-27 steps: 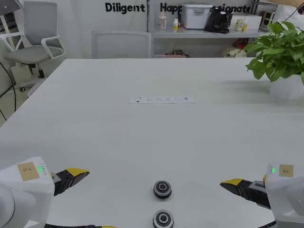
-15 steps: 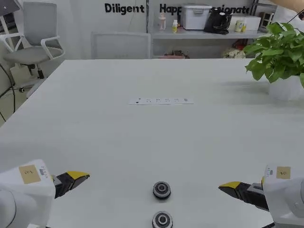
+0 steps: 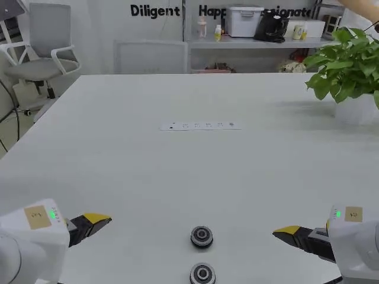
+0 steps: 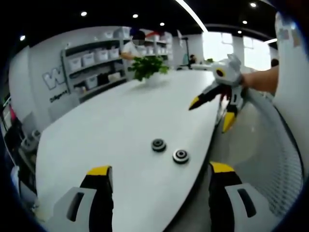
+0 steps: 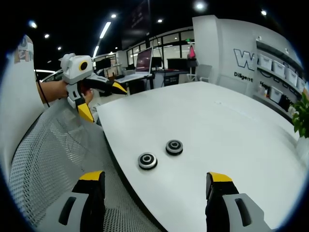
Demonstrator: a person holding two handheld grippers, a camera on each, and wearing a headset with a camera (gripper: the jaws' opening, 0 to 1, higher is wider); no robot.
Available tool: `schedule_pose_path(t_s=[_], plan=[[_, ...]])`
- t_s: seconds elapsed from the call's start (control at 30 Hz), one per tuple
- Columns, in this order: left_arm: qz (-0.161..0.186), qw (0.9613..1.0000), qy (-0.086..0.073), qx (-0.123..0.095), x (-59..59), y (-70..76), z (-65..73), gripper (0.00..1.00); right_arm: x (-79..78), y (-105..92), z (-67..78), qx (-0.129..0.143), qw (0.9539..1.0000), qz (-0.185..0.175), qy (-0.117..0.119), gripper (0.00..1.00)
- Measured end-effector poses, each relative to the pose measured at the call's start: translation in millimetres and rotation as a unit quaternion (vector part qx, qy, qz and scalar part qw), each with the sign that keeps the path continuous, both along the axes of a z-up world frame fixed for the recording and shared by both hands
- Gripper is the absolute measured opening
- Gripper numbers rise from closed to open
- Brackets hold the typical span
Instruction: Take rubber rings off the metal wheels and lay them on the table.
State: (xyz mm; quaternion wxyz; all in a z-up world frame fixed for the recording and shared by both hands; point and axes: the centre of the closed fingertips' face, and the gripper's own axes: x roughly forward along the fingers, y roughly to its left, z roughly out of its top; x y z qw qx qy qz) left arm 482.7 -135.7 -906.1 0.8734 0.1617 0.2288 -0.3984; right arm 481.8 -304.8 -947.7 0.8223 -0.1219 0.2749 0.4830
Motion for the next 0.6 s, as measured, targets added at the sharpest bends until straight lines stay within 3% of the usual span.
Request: schedule_pose_path(t_s=[0.6], plan=[[-0.002, 1.0000, 0.001, 0.003, -1.6, -1.2, -0.1, 0.82, -0.9, 0.1, -0.4, 0.000, 1.0000, -0.001, 0.004, 0.85]])
